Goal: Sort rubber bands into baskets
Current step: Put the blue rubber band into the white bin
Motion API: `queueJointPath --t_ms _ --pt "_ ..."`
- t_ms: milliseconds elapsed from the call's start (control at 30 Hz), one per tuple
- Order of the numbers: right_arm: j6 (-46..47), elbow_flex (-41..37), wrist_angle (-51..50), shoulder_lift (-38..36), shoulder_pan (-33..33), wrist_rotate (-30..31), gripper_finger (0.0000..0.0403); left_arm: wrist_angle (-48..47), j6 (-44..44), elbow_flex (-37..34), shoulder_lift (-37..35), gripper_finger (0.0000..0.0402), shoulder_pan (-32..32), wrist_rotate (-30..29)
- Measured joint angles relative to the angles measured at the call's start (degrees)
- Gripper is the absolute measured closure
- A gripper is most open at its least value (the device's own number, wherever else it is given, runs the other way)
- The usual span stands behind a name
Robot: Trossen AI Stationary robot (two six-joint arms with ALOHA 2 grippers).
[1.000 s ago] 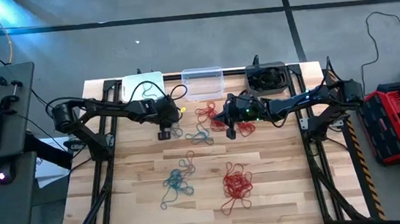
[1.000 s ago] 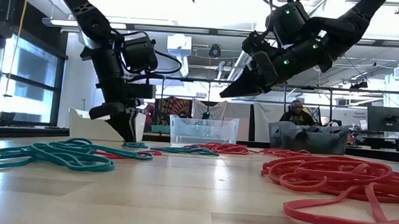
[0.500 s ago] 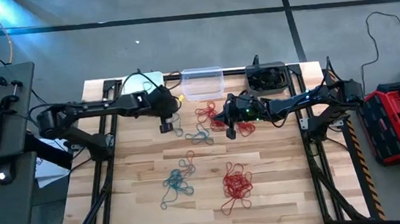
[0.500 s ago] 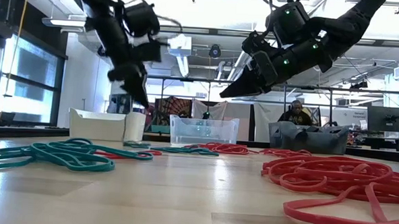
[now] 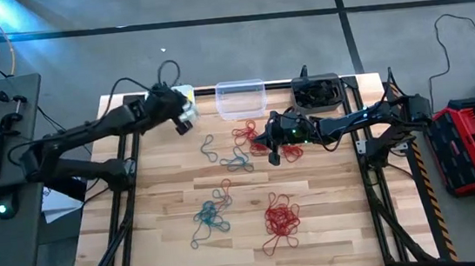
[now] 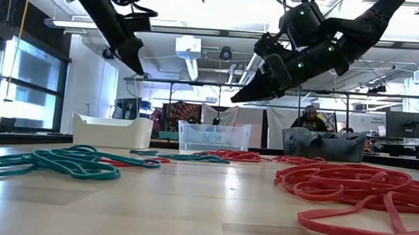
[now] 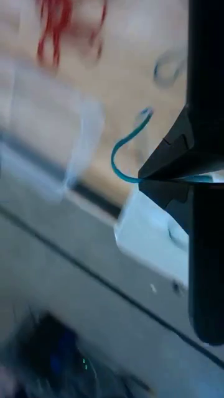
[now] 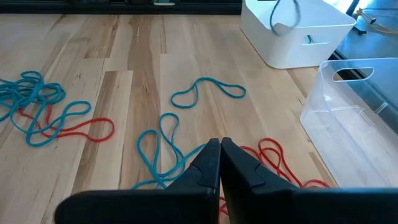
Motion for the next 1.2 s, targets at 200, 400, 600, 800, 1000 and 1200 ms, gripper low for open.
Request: queueJointPath --t_ms 200,400,600,800,1000,1200 --pt "-0.12 0.0 0.0 0.01 0.0 0.0 0.0403 -0.43 0.02 0.0 0.28 0.0401 7.99 -5.1" --pt "-0.12 -0.01 0.0 0.0 0.01 0.0 0.0403 -0.58 0.02 -0.48 5.81 0.0401 15.92 -1.23" --pt "-0.09 0.0 0.0 -0.01 -0.01 0.0 0.0403 -0.04 0.02 -0.52 13.51 0.0401 19.67 1.21" --pt "-0.09 0.0 0.0 0.01 0.01 0.0 0.0403 -0.64 4.92 -0.55 18.62 0.0397 20.78 2.42" --pt "0.32 0.0 0.0 0.01 0.0 0.0 0.0403 0.52 6.56 -0.55 18.86 0.0359 20.25 2.56" --pt "0.32 0.0 0.0 0.01 -0.01 0.0 0.0403 0.91 6.22 -0.55 15.49 0.0312 20.24 2.47"
